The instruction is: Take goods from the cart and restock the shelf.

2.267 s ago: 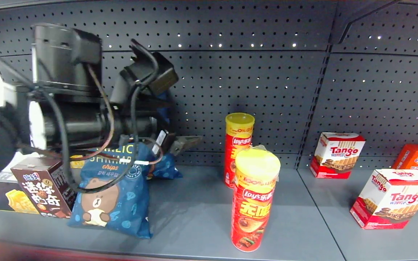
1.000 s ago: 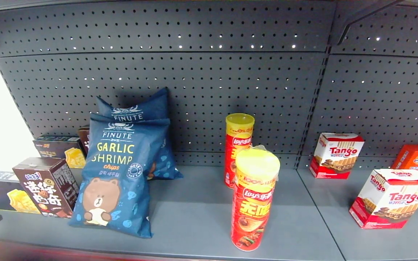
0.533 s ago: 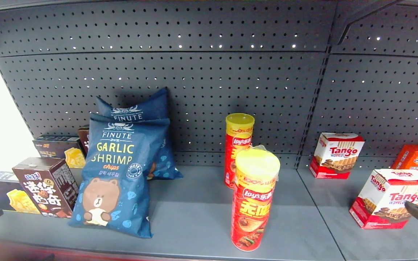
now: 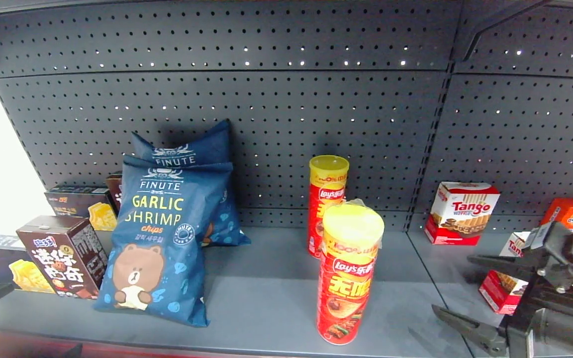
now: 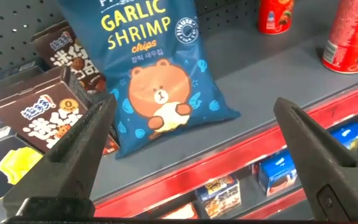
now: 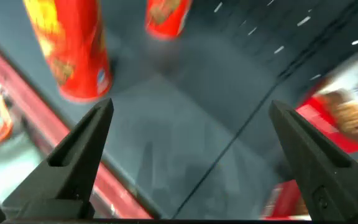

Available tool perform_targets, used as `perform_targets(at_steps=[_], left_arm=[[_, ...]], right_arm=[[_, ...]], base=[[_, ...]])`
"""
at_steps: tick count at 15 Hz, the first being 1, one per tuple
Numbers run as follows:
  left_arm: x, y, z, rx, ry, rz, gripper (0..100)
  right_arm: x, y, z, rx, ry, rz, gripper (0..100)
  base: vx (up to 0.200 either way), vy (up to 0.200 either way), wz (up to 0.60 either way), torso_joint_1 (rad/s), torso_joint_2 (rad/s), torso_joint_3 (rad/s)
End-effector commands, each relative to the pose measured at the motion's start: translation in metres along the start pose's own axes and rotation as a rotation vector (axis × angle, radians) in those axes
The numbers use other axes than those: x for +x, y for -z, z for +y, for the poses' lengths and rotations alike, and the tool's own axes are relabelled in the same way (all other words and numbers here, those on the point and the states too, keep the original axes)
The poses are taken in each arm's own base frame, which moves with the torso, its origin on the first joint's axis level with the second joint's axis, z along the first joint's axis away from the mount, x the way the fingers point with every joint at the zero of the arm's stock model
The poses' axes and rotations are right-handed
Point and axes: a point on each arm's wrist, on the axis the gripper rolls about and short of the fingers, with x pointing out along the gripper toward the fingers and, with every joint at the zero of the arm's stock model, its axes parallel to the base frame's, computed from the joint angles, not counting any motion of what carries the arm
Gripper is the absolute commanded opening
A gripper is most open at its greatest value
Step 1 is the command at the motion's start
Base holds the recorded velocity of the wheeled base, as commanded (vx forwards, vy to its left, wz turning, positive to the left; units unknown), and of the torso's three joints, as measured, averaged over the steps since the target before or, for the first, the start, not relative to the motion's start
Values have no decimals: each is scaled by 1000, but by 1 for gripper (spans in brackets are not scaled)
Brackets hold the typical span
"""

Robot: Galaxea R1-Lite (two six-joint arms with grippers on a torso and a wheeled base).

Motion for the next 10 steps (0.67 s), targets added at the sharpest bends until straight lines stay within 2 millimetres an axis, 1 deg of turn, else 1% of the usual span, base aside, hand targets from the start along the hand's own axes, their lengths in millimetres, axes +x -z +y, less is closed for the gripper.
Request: perform_targets(at_steps=[1,3,4,5,6,7,8,10], left_arm=[[3,1,0,0,4,19,100],[4,2,0,-2,0,25,100],[4,2,0,-2,0,25,100],[3,1,0,-4,0,22,100],[3,2,0,-4,-2,23,100],[4,2,0,-4,-1,25,100],[4,2,0,-4,-1,25,100],[3,3,0,-4,-2,23,100]], right_arm=[[16,7,5,-6,-39,70,100],[29,6,5,-8,-46,98,100],[31,5,5,-8,-47,99,100],[38,4,4,-11,-51,114,100],[40,5,5,-11,-54,121,100],[49,5,10,-24,-52,148,100],[52,5,10,-26,-47,155,100],[62,-2,11,-31,-52,149,100]], base=[[0,0,0,0,0,0],[0,0,0,0,0,0],[0,0,0,0,0,0],[0,0,0,0,0,0],[0,0,0,0,0,0],[0,0,0,0,0,0],[0,0,0,0,0,0],[0,0,0,0,0,0]])
